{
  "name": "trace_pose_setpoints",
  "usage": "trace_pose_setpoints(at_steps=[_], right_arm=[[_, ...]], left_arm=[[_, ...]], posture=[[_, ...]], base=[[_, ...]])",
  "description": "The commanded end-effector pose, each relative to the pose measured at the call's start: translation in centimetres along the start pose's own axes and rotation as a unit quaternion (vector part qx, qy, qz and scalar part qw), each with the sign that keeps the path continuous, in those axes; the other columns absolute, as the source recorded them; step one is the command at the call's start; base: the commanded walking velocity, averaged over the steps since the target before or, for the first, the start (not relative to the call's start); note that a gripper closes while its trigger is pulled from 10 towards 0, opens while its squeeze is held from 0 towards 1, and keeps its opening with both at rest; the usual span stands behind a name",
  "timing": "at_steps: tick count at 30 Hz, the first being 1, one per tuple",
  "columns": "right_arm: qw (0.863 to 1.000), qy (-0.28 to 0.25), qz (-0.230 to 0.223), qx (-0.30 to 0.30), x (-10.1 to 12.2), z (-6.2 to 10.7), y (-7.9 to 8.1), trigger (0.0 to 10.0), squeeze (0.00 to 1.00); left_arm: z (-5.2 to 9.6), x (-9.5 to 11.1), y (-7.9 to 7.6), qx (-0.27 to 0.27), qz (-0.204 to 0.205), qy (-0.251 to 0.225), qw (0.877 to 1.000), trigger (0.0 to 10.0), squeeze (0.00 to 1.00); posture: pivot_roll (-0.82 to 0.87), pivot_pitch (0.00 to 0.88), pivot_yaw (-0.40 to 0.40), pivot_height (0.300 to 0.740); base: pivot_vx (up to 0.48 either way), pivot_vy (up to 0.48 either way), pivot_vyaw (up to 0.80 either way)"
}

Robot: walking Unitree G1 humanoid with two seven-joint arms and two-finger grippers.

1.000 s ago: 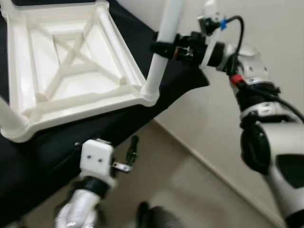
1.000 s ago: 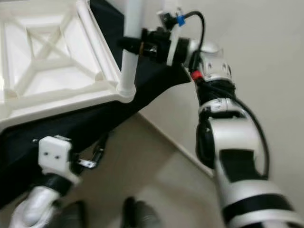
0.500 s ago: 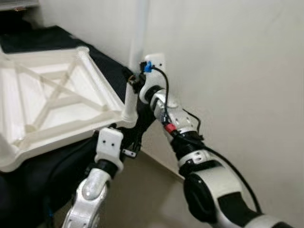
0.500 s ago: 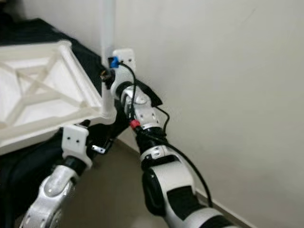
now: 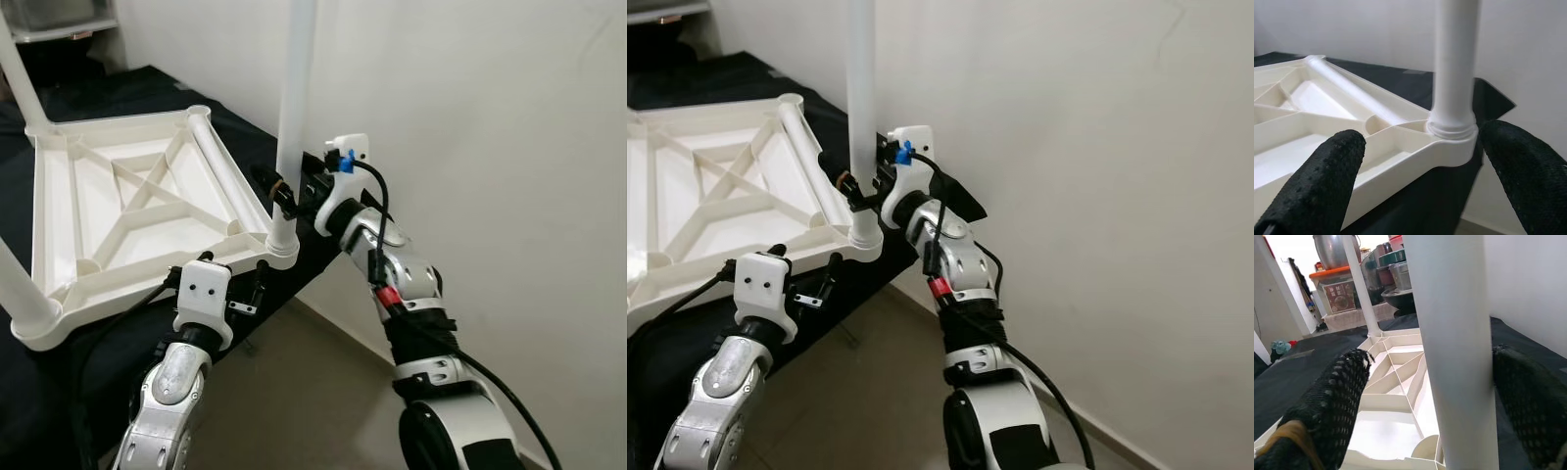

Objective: Building children table

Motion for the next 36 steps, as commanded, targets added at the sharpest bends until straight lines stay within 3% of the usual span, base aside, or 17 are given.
trace_pose_setpoints(at_steps=[1, 4, 6, 8, 10, 12, 14, 15, 16, 17, 18, 19, 20, 21, 26, 31, 36], right_arm=[[0.999, 0.012, -0.013, 0.039, -0.9, 2.6, -0.2, 10.0, 1.0], [0.999, 0.017, -0.012, 0.034, -1.0, 3.9, -0.7, 10.0, 1.0], [0.999, 0.03, -0.02, 0.011, -1.8, 6.2, -1.8, 10.0, 1.0], [0.999, 0.03, -0.02, 0.011, -1.8, 6.2, -1.8, 10.0, 1.0], [0.998, 0.054, -0.017, -0.03, -3.2, 9.1, -3.0, 10.0, 1.0], [0.998, 0.054, -0.017, -0.03, -3.2, 9.1, -3.0, 10.0, 1.0], [0.997, 0.062, -0.015, -0.047, -3.7, 10.1, -3.5, 10.0, 1.0], [0.992, 0.067, -0.008, -0.104, -4.4, 12.2, -4.6, 10.0, 1.0], [0.992, 0.067, -0.008, -0.104, -4.4, 12.2, -4.6, 10.0, 1.0], [0.984, 0.071, 0.009, -0.162, -5.0, 14.1, -5.5, 10.0, 0.47], [0.984, 0.071, 0.009, -0.162, -5.0, 14.1, -5.5, 10.0, 0.47], [0.977, 0.075, 0.026, -0.199, -5.4, 15.5, -5.9, 10.0, 0.0], [0.977, 0.075, 0.026, -0.199, -5.4, 15.5, -5.9, 10.0, 0.0], [0.966, 0.081, 0.044, -0.242, -5.8, 16.6, -6.1, 10.0, 0.0], [0.964, 0.07, 0.037, -0.253, -5.5, 16.4, -6.2, 10.0, 0.0], [0.978, 0.079, 0.043, -0.187, -5.4, 15.6, -4.4, 10.0, 0.0], [0.982, 0.09, 0.046, -0.161, -5.7, 15.5, -3.6, 10.0, 0.0]], left_arm=[[-0.2, -0.5, 0.4, 0.0, -0.026, 0.015, 1.0, 10.0, 0.0], [-0.3, -0.5, 0.5, -0.003, -0.033, 0.014, 0.999, 10.0, 0.0], [-0.3, -0.5, 0.6, -0.011, -0.044, 0.015, 0.999, 10.0, 0.0], [-0.3, -0.5, 0.6, -0.011, -0.044, 0.015, 0.999, 10.0, 0.0], [-0.4, -0.5, 0.7, -0.019, -0.062, 0.015, 0.998, 10.0, 0.0], [-0.4, -0.5, 0.7, -0.019, -0.062, 0.015, 0.998, 10.0, 0.0], [-0.3, -0.5, 0.9, -0.021, -0.068, 0.015, 0.997, 10.0, 0.0], [-0.2, -0.6, 1.4, -0.02, -0.08, 0.02, 0.996, 10.0, 0.0], [-0.2, -0.6, 1.4, -0.02, -0.08, 0.02, 0.996, 10.0, 0.0], [-0.1, -0.9, 2.0, -0.015, -0.09, 0.03, 0.995, 10.0, 0.0], [-0.1, -0.9, 2.0, -0.015, -0.09, 0.03, 0.995, 10.0, 0.0], [0.0, -1.1, 2.5, -0.01, -0.097, 0.038, 0.994, 10.0, 0.0], [0.0, -1.1, 2.5, -0.01, -0.097, 0.038, 0.994, 10.0, 0.0], [0.2, -1.4, 3.2, -0.001, -0.107, 0.053, 0.993, 10.0, 0.0], [0.4, -1.7, 3.3, 0.003, -0.109, 0.06, 0.992, 10.0, 0.0], [0.7, -1.3, 2.6, -0.013, -0.128, 0.049, 0.991, 10.0, 0.0], [0.9, -1.1, 2.1, -0.026, -0.143, 0.047, 0.988, 10.0, 0.0]], posture=[[0.02, 0.0, -0.1, 0.74], [0.02, 0.0, -0.1, 0.74], [0.02, 0.0, -0.074, 0.74], [0.02, 0.0, -0.074, 0.74], [0.02, 0.0, -0.041, 0.74], [0.02, 0.0, -0.041, 0.74], [0.02, 0.0, -0.037, 0.74], [0.03, 0.008, -0.022, 0.74], [0.03, 0.008, -0.022, 0.74], [0.02, 0.015, -0.017, 0.74], [0.02, 0.015, -0.017, 0.74], [0.02, 0.018, -0.014, 0.74], [0.02, 0.018, -0.014, 0.74], [0.02, 0.024, 0.005, 0.74], [0.02, 0.024, 0.007, 0.74], [0.03, 0.033, 0.007, 0.74], [0.02, 0.043, 0.003, 0.74]], base=[[0.0, 0.0, 0.0], [0.0, 0.0, 0.0], [0.0, 0.0, 0.0], [0.0, 0.0, 0.0], [0.0, 0.0, 0.0], [0.0, 0.0, 0.0], [0.0, 0.0, 0.0], [0.0, 0.0, 0.0], [0.0, 0.0, 0.0], [0.0, 0.0, 0.0], [0.0, 0.0, 0.0], [0.0, 0.0, 0.0], [0.0, 0.0, 0.0], [0.0, 0.48, 0.0], [0.0, 0.48, 0.0], [0.0, 0.48, 0.56], [0.0, 0.0, 0.72]])
Point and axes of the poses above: a point about 5 cm out from each wrist's last joint towards the gripper, its own z axis pointing back from the gripper into the wrist, its own x axis along the axis of the wrist's last joint, y = z × x, the point moved 4 cm from there along -z, pointing out of the wrist towards the gripper, and after that the axes turned 11 degrees about -z, right-handed, at the moved point
